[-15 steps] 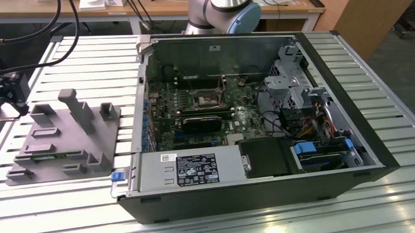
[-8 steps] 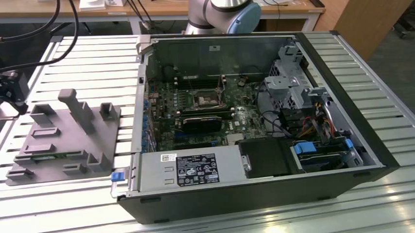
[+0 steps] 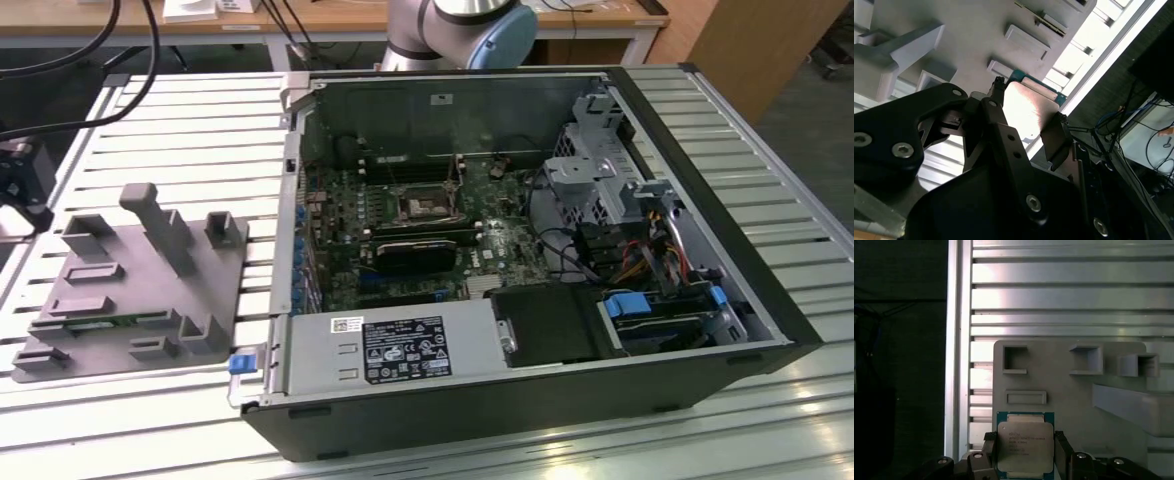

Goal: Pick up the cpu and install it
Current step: 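Pick up the cpu and move it towards the insertion slot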

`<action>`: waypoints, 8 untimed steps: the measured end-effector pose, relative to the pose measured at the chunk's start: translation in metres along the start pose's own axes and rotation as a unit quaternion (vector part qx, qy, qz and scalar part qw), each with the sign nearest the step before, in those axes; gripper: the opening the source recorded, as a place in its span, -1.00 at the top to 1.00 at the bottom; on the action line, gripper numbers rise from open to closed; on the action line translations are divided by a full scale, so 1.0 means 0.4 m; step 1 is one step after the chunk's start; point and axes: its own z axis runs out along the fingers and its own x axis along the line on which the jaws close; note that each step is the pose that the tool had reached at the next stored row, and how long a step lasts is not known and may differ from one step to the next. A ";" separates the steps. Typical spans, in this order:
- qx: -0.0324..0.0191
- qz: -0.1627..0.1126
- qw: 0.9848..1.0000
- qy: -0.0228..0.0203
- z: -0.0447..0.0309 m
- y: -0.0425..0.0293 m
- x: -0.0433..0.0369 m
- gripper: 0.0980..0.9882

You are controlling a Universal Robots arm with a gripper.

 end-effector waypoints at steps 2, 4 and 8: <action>0.000 0.000 1.000 0.000 -0.005 0.000 0.000 0.00; 0.000 0.000 1.000 0.000 -0.009 0.000 0.000 0.00; 0.000 0.000 1.000 0.000 -0.019 0.001 0.001 0.00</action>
